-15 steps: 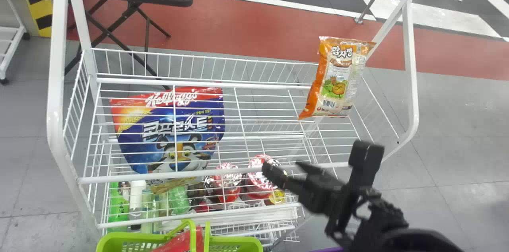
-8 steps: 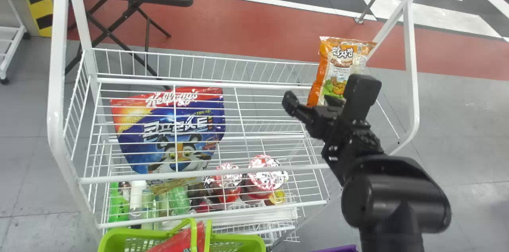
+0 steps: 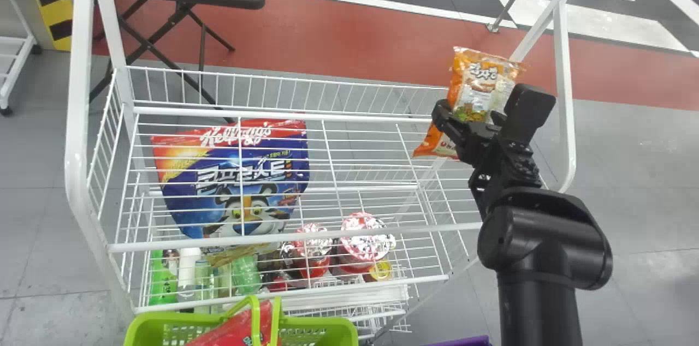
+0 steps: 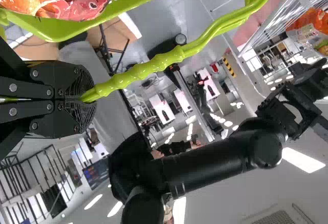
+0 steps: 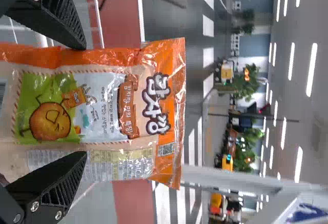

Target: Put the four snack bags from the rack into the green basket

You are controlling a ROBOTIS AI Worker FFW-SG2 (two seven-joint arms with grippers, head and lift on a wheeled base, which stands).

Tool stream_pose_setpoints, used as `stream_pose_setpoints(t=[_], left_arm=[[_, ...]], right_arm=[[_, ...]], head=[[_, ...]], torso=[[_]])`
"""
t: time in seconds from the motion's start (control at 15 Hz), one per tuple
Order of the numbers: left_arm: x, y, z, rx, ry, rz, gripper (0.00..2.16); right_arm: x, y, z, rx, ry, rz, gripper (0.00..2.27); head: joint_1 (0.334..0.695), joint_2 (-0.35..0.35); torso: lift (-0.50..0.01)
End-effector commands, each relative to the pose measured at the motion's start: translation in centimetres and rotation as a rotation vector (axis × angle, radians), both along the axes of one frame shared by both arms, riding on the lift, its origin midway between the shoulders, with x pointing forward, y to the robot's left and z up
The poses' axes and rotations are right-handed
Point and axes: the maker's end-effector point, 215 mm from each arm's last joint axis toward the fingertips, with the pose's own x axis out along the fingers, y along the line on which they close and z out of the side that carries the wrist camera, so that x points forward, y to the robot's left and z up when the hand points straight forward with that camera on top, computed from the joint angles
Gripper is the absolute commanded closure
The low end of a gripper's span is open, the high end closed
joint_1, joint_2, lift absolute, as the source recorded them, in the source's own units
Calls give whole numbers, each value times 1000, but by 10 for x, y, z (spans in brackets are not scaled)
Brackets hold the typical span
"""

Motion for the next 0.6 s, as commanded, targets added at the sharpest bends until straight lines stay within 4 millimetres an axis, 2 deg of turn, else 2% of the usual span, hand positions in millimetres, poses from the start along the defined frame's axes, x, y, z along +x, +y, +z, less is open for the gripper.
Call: stream_pose_setpoints(t=[0.0,0.13,0.2,0.33,0.4,0.53], left_arm=[[0,0,0,-1,1,-1,2030],[0,-1,1,-2,-1,-2,2030],[0,-1,1,0,-1,-3,2030],[-2,-3,0,4,2,-7,2030],[-2,-4,-1,6,3,-7,2030],[-2,-4,-1,6,3,-6,2030]], right_arm=[[3,-23,-3,-15,6,-32,83],[-1,-39,-3,-17,21,-51,87],[-3,-41,-7,-5,32,-43,242],[-11,-31,-35,85,112,1,1926],[-14,-23,-38,118,109,37,2128],[-21,-13,-31,122,91,65,2179]], head=[[695,-350],[695,-350],[695,-350],[695,-350],[695,-350],[695,-350]], torso=[[-7],[-7],[-7],[-7],[-7],[-7]])
